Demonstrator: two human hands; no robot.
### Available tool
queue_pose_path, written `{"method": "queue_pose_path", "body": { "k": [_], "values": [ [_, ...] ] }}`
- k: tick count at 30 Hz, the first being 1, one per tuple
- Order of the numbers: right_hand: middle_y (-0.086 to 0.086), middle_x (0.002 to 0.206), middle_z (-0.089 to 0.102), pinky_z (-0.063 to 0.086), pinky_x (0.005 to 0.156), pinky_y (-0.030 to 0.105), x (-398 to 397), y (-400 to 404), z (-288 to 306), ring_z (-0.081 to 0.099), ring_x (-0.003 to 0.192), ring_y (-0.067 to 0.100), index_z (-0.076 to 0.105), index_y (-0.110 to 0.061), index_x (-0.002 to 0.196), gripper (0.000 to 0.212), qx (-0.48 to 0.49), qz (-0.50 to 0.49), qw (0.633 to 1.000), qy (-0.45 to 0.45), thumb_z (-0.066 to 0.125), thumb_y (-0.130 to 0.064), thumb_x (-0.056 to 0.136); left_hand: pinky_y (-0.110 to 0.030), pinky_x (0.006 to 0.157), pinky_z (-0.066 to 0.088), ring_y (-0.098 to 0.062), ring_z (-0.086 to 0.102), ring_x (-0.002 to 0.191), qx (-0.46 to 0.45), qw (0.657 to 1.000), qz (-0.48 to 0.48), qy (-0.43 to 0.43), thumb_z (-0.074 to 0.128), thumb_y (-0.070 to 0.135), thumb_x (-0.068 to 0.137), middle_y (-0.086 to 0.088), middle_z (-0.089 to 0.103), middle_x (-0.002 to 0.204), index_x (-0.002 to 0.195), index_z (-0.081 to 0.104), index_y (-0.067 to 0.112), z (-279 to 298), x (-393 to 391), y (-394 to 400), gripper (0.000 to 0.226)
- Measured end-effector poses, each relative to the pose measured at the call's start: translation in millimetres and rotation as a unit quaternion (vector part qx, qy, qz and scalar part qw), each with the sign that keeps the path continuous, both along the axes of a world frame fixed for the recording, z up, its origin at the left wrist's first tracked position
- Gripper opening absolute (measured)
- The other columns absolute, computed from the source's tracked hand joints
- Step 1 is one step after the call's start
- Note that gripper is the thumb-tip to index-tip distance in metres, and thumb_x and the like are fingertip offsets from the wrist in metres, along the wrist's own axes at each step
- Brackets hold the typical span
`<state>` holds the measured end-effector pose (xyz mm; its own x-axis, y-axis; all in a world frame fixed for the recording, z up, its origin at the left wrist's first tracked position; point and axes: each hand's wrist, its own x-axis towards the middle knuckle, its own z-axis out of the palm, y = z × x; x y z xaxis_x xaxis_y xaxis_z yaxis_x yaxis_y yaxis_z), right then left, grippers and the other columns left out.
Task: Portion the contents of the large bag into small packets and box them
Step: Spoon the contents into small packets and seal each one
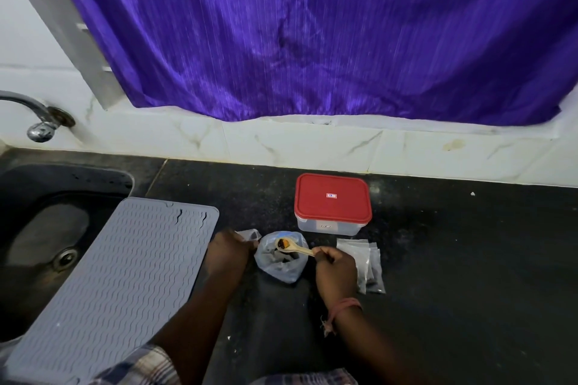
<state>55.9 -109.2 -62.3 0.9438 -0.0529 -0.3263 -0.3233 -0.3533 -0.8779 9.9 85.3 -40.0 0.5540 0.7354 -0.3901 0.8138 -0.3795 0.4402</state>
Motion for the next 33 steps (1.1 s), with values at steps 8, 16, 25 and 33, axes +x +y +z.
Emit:
{"method": "queue_pose_path", "body": {
  "k": [8,16,25,33],
  "values": [
    [-0.011,0.079,0.073,0.044,0.067,0.011,-2,4,18,0.065,0.079,0.001,0.078,-0.020,0.080,0.016,0.029,0.029,0.998,-0.044,0.067,-0.015,0.091,-0.038,0.074,0.063,-0.021,0.072,0.070,-0.258,0.945,0.156,-0.125,0.080,0.046,0.082,-0.009,0.074,0.075,0.092,0.072,0.004,-20,-1,1,0.044],
    [-0.007,0.073,0.072,0.054,0.072,0.027,-5,16,21,0.067,0.074,0.007,0.076,-0.017,0.080,0.017,-0.006,0.071,0.995,-0.074,0.066,-0.022,0.092,-0.031,0.062,0.056,-0.018,0.069,0.072,-0.232,0.961,0.090,-0.124,0.068,0.039,0.094,-0.009,0.073,0.084,0.091,0.069,0.012,-2,-3,-6,0.027],
    [-0.002,0.064,0.067,0.053,0.065,0.032,1,23,29,0.063,0.063,0.011,0.071,-0.014,0.072,0.022,-0.086,0.138,0.977,-0.138,0.060,-0.019,0.091,-0.044,0.080,0.062,-0.019,0.074,0.073,-0.144,0.978,0.009,-0.153,0.067,0.025,0.092,-0.004,0.075,0.072,0.077,0.072,0.016,4,-6,-10,0.018],
    [-0.002,0.077,0.065,0.051,0.068,0.039,-9,27,36,0.061,0.073,0.017,0.064,-0.020,0.078,0.021,-0.213,0.253,0.899,-0.288,0.048,-0.027,0.089,-0.034,0.069,0.058,-0.022,0.073,0.074,-0.171,0.966,0.011,-0.196,0.067,0.020,0.088,-0.005,0.075,0.070,0.075,0.076,0.012,6,-5,-12,0.018]
  ]
}}
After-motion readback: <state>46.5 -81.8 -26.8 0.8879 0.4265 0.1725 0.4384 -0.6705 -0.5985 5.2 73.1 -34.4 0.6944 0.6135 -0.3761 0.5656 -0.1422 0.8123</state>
